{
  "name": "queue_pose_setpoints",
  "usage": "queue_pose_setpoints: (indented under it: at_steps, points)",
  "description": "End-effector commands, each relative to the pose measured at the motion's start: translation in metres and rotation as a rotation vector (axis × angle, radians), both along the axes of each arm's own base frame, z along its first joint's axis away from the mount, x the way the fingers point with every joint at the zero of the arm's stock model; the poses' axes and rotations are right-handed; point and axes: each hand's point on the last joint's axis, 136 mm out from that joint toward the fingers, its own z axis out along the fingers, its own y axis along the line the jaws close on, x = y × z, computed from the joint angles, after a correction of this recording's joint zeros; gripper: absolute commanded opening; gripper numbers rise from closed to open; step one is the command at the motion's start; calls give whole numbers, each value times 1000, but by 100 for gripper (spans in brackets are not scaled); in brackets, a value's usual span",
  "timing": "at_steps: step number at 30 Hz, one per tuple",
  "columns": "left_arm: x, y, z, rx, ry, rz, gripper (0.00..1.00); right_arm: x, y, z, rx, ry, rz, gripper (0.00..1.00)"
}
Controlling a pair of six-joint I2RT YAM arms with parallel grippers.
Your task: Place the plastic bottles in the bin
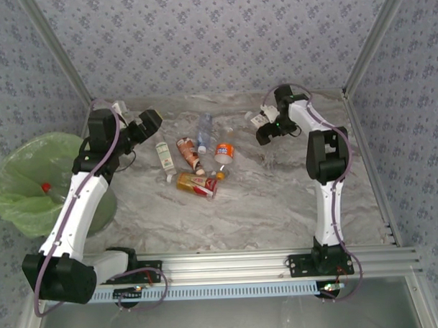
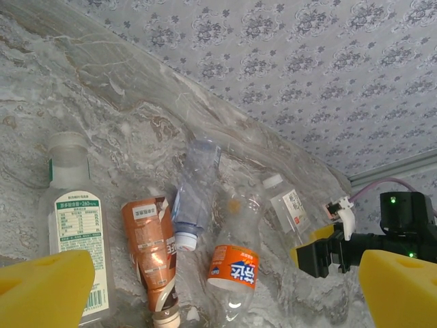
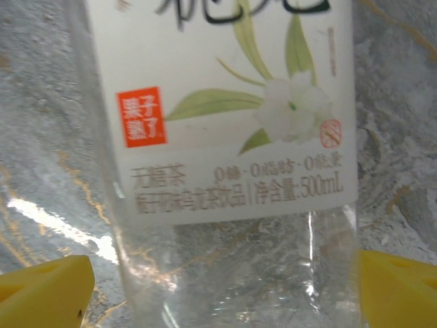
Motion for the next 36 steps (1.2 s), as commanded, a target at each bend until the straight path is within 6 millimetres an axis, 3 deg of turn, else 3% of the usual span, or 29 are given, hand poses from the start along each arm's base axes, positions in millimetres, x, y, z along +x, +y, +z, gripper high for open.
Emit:
queue_pose_setpoints:
  at_steps: [1, 11, 17, 22, 24, 31, 36]
  points:
    - [-7, -2, 3, -8, -4, -12, 99, 2, -8, -5, -58, 16, -65, 99]
    - [-11, -8, -4, -22, 18, -45, 99, -2, 3, -24, -87, 52, -44, 94]
    - [-13, -7, -4, -9, 30, -49, 99, 0, -3, -22, -114, 36, -74, 78]
    - [-13, -9, -6, -7, 41, -63, 99, 1, -3, -5, -88, -42, -113, 68]
    - [-13, -10, -8, -8, 46, -66, 99, -1, -3, 4, -74, -75, -130, 55]
    - [-10, -14, -15, -10, 68, -84, 99, -13, 4, 26, -35, -191, -177, 53]
    - [-7, -16, -23, -5, 85, -99, 99, -31, 17, 35, -35, -254, -177, 43]
